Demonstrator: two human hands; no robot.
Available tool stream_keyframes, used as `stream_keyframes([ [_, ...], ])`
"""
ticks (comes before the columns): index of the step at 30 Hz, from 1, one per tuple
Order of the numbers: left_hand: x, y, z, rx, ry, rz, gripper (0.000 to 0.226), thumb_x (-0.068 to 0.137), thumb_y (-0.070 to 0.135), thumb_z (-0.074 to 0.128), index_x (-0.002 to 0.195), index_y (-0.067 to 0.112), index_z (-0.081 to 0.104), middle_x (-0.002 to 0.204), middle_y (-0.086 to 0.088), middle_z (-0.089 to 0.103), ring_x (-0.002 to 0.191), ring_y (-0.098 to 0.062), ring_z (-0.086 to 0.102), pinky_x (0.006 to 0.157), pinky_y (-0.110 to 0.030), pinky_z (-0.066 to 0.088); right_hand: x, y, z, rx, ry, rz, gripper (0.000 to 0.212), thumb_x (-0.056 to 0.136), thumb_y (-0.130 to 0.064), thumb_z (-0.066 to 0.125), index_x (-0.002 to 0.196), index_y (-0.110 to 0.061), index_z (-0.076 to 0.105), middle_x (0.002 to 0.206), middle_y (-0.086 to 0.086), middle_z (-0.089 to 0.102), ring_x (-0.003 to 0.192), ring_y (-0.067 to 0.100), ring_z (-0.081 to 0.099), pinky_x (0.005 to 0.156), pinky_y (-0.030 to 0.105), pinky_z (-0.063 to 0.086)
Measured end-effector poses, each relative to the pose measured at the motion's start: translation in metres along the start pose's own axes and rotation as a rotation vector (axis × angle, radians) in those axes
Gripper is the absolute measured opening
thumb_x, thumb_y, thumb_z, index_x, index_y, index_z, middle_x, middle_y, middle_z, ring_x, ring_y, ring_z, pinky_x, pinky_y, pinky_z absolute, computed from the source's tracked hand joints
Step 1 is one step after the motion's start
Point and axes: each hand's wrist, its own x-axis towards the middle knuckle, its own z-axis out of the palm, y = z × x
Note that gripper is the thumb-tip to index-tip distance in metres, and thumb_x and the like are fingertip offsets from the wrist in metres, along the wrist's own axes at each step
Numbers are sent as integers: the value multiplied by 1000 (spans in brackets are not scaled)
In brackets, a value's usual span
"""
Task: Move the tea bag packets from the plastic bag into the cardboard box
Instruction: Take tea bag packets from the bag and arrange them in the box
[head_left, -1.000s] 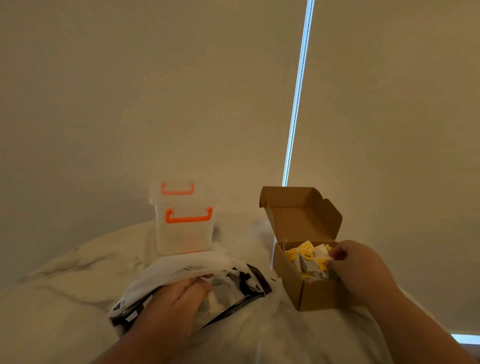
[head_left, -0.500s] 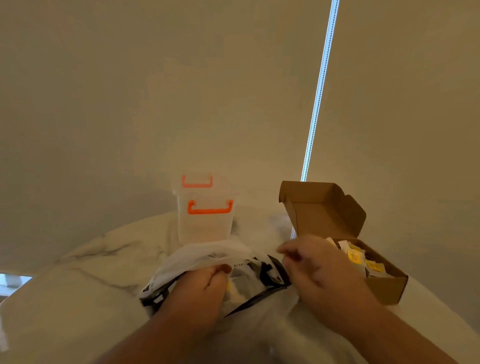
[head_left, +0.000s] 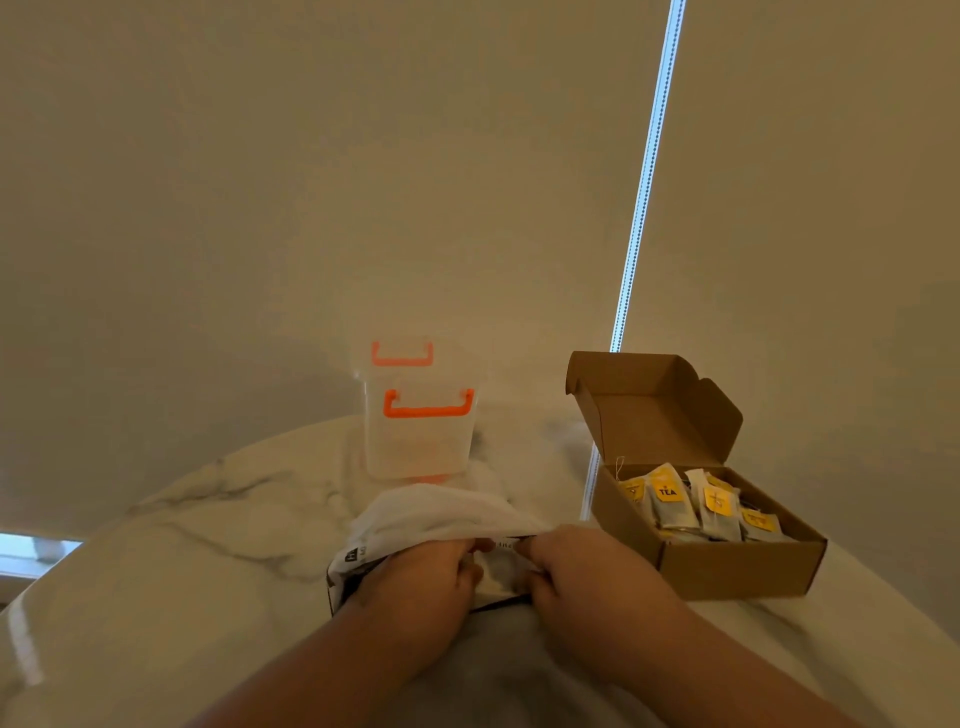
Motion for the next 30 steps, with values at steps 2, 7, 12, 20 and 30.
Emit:
stream_keyframes([
  [2,-1,0,1,33,-57,28,38,99,35,45,135,44,46,149,15,38,137,-9,34,115,-24,23,-1,-1,-2,8,-21,25,22,93,-32,47,107,-26,63,105,-3,62,94,16,60,83,34,54],
  [7,0,2,-3,101,-158,95,43,97,37,44,139,46,43,146,18,44,134,-9,40,114,-26,27,-5,-3,-2,46,0,45,35,90,-40,51,124,-30,57,120,-7,61,106,16,60,90,35,53],
  [12,-2,8,-10,167,-179,124,43,93,48,48,136,40,49,140,17,49,129,-9,44,107,-24,32,-7,-2,-5,53,-20,44,43,90,-40,54,132,-30,53,132,-6,55,118,17,55,99,34,48],
  [20,-8,16,-10,214,-150,57,33,97,44,45,122,31,61,126,8,59,116,-11,52,99,-23,38,-9,0,-4,85,9,24,51,91,-42,57,140,-35,46,138,-9,50,124,14,50,103,32,45],
  [30,-5,5,-8,-79,66,-10,29,100,50,35,108,39,61,113,21,61,111,2,52,106,-25,36,-6,8,5,471,156,-3,48,83,-49,69,130,-45,56,108,-24,62,89,3,60,84,23,54],
])
